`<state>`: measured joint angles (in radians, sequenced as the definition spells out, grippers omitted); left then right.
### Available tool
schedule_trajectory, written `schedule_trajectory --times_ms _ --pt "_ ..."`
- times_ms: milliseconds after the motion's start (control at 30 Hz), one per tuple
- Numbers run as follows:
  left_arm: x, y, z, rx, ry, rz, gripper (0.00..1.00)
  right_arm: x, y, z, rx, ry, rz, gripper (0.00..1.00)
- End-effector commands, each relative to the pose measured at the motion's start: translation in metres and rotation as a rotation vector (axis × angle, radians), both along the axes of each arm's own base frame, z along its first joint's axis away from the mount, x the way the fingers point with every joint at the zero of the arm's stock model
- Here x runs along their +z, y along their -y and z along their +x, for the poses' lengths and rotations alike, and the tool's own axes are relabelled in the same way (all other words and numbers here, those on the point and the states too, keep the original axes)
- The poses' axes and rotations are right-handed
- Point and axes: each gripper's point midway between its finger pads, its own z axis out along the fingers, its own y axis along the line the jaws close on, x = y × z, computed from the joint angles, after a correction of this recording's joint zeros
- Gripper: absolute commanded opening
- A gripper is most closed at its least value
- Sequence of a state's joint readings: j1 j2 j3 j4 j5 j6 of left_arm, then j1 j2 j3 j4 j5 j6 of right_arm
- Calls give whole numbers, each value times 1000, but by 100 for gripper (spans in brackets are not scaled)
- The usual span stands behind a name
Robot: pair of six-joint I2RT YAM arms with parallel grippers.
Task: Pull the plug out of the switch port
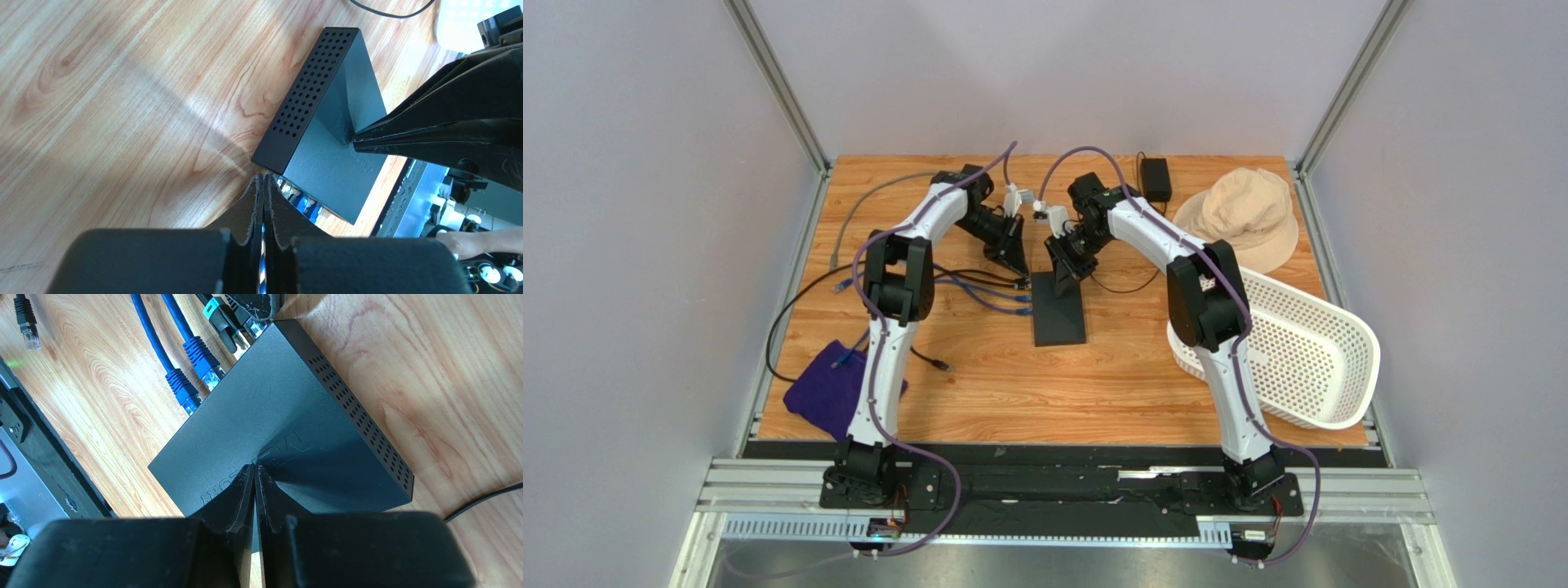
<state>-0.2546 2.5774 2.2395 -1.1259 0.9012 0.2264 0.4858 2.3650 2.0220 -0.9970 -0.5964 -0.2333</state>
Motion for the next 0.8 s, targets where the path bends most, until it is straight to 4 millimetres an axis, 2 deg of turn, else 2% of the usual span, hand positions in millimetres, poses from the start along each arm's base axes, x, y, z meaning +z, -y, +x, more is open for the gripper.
schedule_trajectory --times_ms 0,133,167,233,333,467,567,767 --pt "4 15 -8 -16 -40 -42 0 -21 6 4 11 5 -52 11" --pt "4 14 -9 -21 -38 -39 2 -21 7 5 10 9 -54 11" --pt "2 13 -8 -19 -38 -34 19 -21 7 4 12 10 -55 12" --pt "2 9 -6 -12 -34 -11 38 -21 7 4 11 10 -57 12" --pt "1 1 -2 12 -40 15 46 -21 8 3 13 11 -60 12" --pt "2 -7 0 59 -98 -18 50 -21 9 2 13 10 -64 12" --pt "4 -4 -3 43 -111 -67 50 -22 10 1 12 7 -67 12" --pt "6 2 -4 7 -83 -92 46 -25 10 -1 12 1 -75 12"
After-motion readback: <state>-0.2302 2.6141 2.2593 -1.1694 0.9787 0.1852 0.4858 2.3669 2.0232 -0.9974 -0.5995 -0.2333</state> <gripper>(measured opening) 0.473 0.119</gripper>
